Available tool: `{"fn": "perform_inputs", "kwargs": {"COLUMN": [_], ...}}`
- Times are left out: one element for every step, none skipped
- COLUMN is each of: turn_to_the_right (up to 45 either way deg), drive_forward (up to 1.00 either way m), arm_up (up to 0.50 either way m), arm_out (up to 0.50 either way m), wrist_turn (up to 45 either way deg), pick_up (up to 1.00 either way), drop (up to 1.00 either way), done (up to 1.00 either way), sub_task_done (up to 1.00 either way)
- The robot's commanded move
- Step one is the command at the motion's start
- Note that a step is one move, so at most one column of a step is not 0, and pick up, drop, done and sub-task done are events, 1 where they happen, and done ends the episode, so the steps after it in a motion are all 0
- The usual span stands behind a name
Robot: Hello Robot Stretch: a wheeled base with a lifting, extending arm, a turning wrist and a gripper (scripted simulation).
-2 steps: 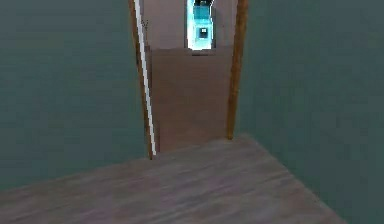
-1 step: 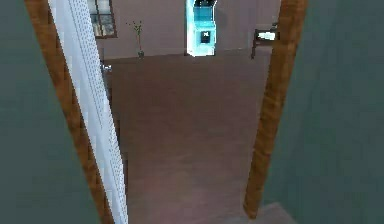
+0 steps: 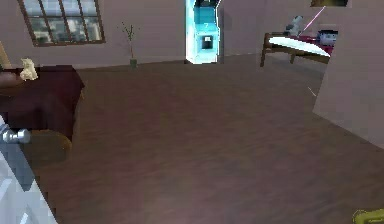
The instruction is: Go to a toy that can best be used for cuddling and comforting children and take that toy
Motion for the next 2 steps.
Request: {"fn": "perform_inputs", "kwargs": {"turn_to_the_right": [-9.0, -3.0], "drive_forward": [0.0, 0.0], "arm_up": [0.0, 0.0], "arm_out": [0.0, 0.0], "wrist_turn": [0.0, 0.0], "pick_up": [0.0, 0.0], "drop": [0.0, 0.0], "done": [0.0, 0.0], "sub_task_done": [0.0, 0.0]}}
